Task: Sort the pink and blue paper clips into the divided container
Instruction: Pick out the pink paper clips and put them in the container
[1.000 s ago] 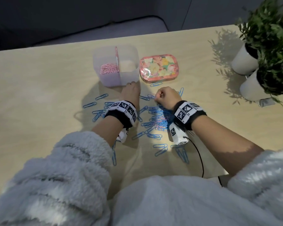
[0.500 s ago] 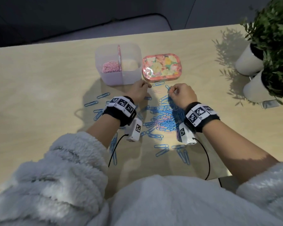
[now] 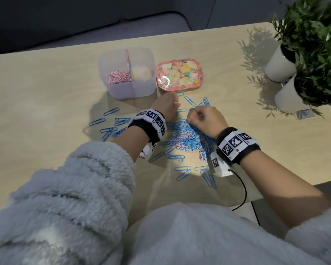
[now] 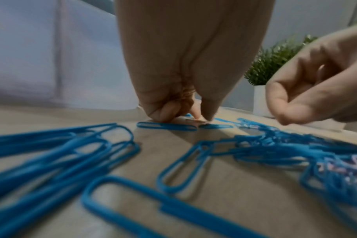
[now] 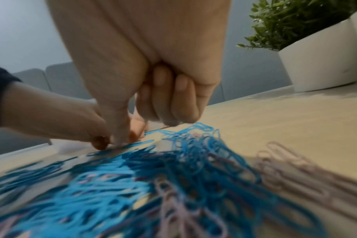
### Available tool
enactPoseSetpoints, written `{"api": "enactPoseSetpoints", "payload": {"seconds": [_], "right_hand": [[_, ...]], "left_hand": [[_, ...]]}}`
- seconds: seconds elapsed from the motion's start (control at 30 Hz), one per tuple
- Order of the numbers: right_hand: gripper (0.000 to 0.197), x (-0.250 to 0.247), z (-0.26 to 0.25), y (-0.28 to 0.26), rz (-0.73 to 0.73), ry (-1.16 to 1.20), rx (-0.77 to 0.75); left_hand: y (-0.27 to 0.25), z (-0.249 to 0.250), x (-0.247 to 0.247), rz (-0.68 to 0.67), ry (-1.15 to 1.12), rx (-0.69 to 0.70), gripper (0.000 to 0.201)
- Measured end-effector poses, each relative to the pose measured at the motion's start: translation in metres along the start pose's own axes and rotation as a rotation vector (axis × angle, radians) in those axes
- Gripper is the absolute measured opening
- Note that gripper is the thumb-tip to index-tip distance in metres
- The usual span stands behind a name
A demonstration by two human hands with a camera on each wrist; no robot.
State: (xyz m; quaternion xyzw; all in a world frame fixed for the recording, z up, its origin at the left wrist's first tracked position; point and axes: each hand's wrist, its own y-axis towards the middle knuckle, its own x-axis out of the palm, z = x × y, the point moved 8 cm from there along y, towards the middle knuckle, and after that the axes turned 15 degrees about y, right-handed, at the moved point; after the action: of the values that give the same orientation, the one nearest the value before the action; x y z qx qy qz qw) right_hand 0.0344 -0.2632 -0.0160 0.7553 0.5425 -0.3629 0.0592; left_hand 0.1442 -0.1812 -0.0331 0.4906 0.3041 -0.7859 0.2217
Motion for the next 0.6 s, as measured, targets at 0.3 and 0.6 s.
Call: {"api": "enactPoseSetpoints", "payload": {"seconds": [0.3, 0.6], "right_hand": [[0.009, 0.005, 0.009, -0.004, 0.047, -0.047, 0.025], [0.014, 0.051, -0.016, -0.032, -0.222, -0.214, -0.134]], "left_hand": [[-0.005, -0.020, 0.004, -0.040, 0.115, -0.028, 0.025], [-0.032, -0.032, -0.014, 0.096, -0.236, -0.083, 0.019]]}}
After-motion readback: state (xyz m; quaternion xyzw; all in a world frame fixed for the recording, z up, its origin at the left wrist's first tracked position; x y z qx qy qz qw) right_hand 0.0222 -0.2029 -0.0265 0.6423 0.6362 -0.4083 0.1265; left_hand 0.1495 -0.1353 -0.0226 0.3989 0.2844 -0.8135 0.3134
